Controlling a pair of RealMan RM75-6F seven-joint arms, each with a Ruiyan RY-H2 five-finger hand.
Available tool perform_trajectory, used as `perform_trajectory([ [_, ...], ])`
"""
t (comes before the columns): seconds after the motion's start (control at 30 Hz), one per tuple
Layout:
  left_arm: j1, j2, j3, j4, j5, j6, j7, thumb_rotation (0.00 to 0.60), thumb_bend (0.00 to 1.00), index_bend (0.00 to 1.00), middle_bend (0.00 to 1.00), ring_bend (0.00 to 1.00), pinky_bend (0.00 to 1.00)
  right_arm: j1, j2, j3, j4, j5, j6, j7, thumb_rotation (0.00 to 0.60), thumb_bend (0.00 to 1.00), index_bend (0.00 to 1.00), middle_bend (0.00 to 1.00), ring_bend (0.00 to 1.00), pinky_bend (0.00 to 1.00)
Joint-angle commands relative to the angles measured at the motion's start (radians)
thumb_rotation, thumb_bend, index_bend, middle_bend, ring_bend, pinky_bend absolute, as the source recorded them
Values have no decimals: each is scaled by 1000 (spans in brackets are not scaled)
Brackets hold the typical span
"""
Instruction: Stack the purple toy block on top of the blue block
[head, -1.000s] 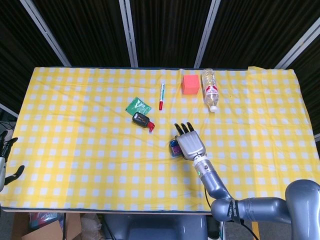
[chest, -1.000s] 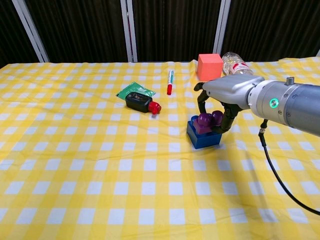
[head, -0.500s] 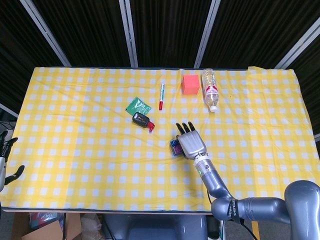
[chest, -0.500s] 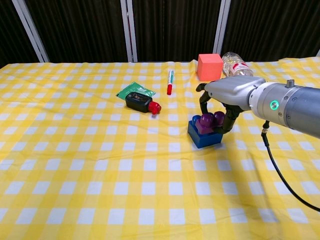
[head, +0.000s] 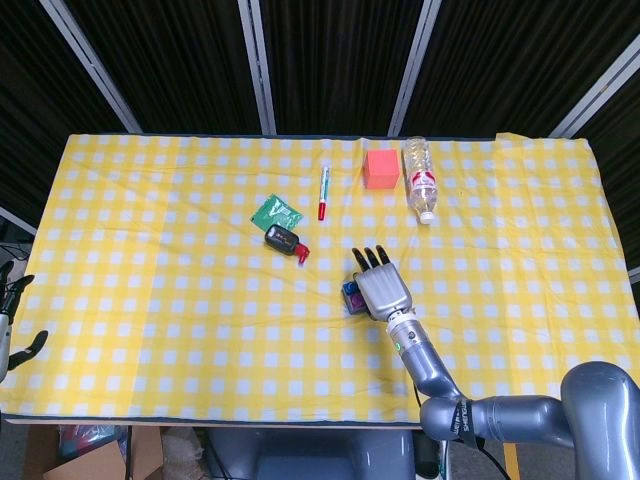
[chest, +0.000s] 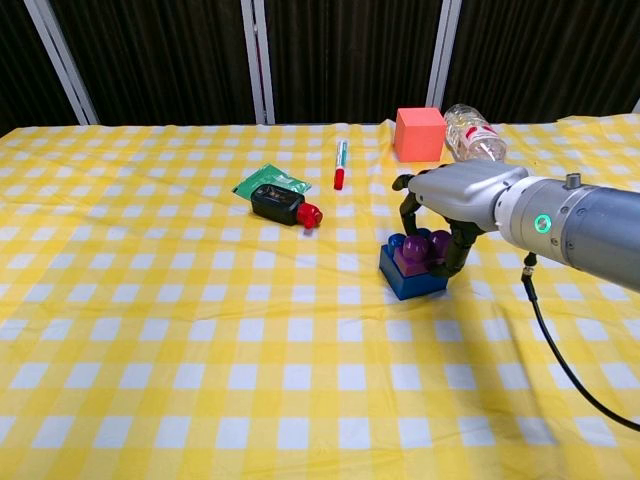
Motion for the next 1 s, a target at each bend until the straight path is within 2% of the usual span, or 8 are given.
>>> perform_trajectory([
  [0.03, 0, 0, 0, 0, 0, 0, 0, 600, 271, 161, 8, 0, 120, -1, -1, 0, 0, -1, 0, -1, 600, 309, 0, 0, 0, 0],
  [0.13, 0, 0, 0, -1, 1, 0, 0, 600, 271, 161, 8, 0, 120, -2, -2, -1, -3, 0, 3, -4, 600, 220, 0, 0, 0, 0],
  [0.27, 1, 0, 0, -2, 1, 1, 1, 600, 271, 161, 8, 0, 120, -1, -3, -3, -6, 3, 7, -15, 600, 179, 0, 0, 0, 0],
  [0.67, -1, -1, 1, -2, 2, -1, 5, 600, 271, 162, 8, 0, 120, 0, 11, 8, -27, 5, 18, -25, 600, 172, 0, 0, 0, 0],
  [1.0, -1, -3, 1, -3, 2, -1, 9, 600, 271, 162, 8, 0, 120, -1, 51, 28, -90, -11, 44, -22, 600, 172, 0, 0, 0, 0],
])
